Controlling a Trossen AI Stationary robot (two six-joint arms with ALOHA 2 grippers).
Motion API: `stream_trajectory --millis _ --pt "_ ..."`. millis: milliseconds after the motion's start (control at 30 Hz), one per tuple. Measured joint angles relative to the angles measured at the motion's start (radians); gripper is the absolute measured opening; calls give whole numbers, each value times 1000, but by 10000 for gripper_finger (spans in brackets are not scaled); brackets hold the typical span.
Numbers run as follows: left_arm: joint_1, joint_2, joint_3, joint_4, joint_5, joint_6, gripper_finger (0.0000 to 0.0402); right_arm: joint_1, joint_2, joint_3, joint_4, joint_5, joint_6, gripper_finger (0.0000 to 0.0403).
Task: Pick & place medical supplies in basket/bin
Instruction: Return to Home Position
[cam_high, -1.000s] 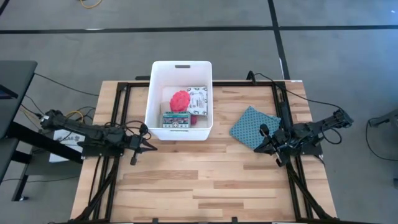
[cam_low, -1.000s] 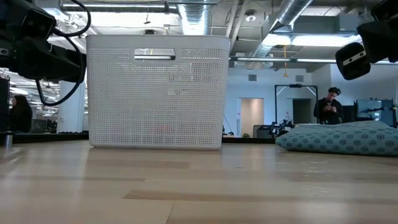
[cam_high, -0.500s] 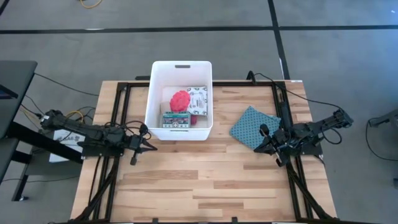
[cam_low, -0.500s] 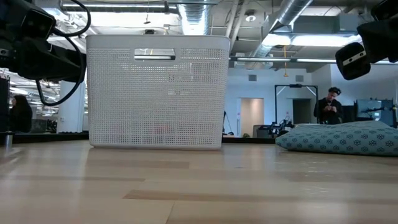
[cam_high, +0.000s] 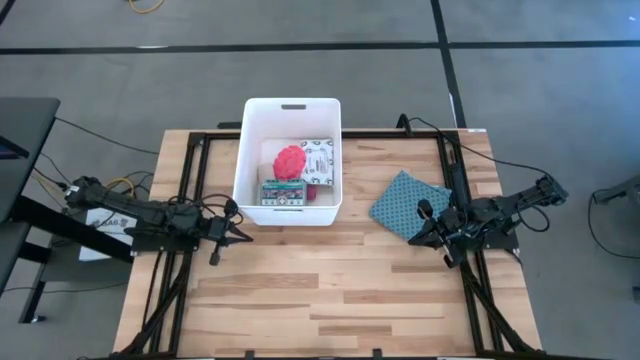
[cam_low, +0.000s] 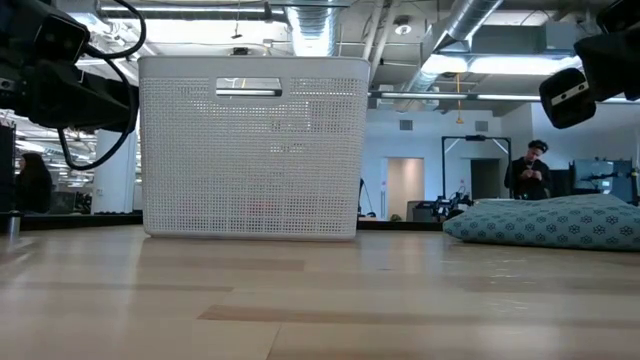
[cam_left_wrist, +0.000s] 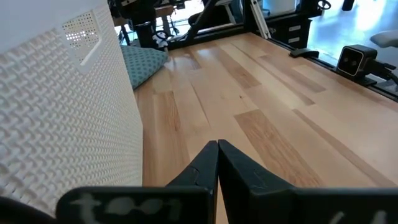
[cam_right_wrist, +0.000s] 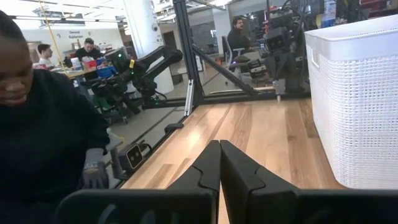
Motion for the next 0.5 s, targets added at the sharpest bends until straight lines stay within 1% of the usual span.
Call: stream_trajectory --millis 500 --pt "0 0 0 0 0 -2 0 0 0 0 -1 0 0 0"
